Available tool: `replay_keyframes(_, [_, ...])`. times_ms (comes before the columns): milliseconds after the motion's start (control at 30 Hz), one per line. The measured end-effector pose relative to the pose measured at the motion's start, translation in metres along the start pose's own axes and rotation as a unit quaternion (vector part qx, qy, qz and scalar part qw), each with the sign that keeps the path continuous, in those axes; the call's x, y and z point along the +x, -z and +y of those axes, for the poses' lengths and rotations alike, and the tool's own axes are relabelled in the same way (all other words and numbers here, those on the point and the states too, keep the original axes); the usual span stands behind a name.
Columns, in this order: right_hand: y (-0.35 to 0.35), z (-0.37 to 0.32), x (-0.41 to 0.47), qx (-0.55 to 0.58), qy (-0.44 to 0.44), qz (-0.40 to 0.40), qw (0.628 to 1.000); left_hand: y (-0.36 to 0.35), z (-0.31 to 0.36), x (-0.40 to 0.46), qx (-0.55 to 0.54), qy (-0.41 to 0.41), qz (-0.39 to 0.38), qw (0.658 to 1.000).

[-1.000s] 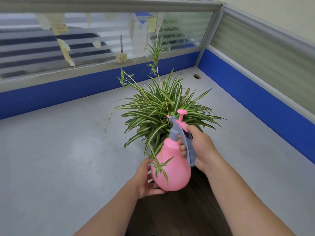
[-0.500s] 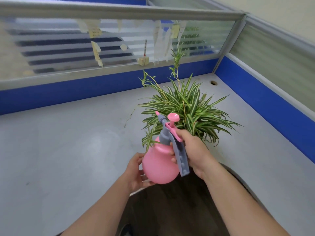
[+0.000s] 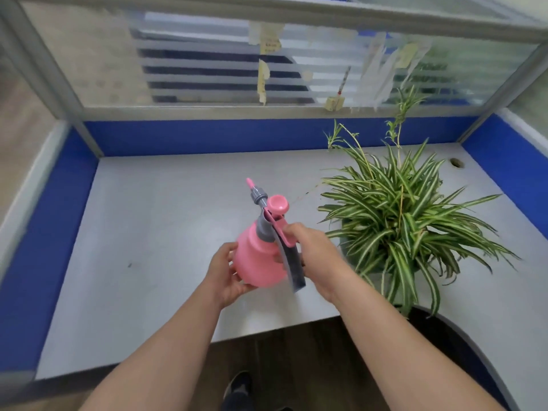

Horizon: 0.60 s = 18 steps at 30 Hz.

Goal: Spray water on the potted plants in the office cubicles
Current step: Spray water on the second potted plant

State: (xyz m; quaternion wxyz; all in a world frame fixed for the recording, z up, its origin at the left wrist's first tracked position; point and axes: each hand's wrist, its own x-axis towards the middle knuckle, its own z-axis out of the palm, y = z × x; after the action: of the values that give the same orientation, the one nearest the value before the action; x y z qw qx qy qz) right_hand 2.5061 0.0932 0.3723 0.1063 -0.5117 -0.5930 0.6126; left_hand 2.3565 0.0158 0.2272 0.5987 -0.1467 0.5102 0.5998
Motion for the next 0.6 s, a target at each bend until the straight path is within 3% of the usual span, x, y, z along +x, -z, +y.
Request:
replay_keyframes(267, [-0.053, 0.004, 0.034, 0.008, 0.018, -0.012, 1.000, 0.033, 0.026, 0.025, -0.048, -0.037, 0.044, 0.997])
replay_keyframes(600, [-0.070, 0.011, 0.068, 0.051, 0.014, -0.013, 0.999, 0.039, 0.038, 0.041, -0.061, -0.047, 0.059, 0.995])
